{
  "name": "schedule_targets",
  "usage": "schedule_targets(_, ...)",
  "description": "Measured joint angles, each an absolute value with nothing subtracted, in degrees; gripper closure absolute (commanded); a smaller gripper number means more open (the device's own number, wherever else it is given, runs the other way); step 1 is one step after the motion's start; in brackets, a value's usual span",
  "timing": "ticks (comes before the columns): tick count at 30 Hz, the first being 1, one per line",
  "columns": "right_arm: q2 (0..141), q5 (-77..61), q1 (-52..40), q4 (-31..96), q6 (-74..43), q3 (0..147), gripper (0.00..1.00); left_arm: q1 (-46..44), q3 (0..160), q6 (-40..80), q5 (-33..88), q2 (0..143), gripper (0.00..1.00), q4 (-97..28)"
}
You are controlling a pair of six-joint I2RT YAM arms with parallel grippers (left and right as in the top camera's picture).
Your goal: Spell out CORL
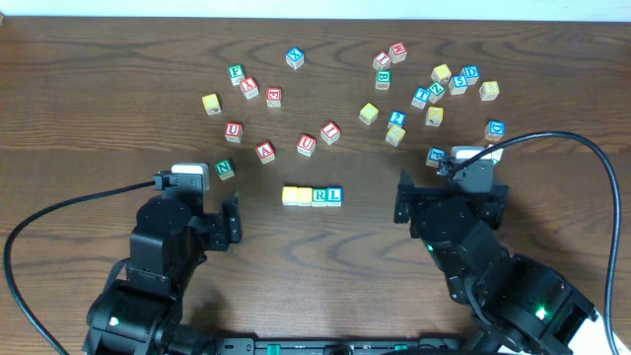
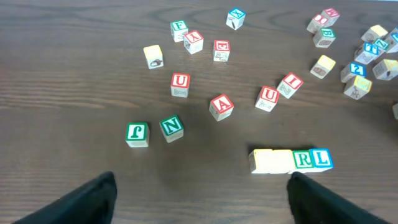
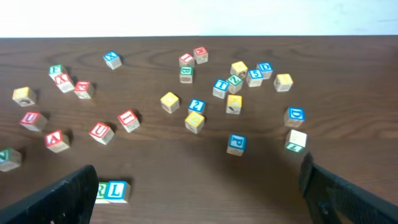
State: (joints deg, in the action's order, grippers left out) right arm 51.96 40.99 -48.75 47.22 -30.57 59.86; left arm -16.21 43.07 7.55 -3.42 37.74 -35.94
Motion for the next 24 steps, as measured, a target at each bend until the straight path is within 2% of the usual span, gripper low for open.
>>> schedule_targets(24,52.5,41.5,-48.8,47.8,-30.6,59.9,0.01,-16.2,43.1,7.5,-3.4,37.7,0.08,-35.9)
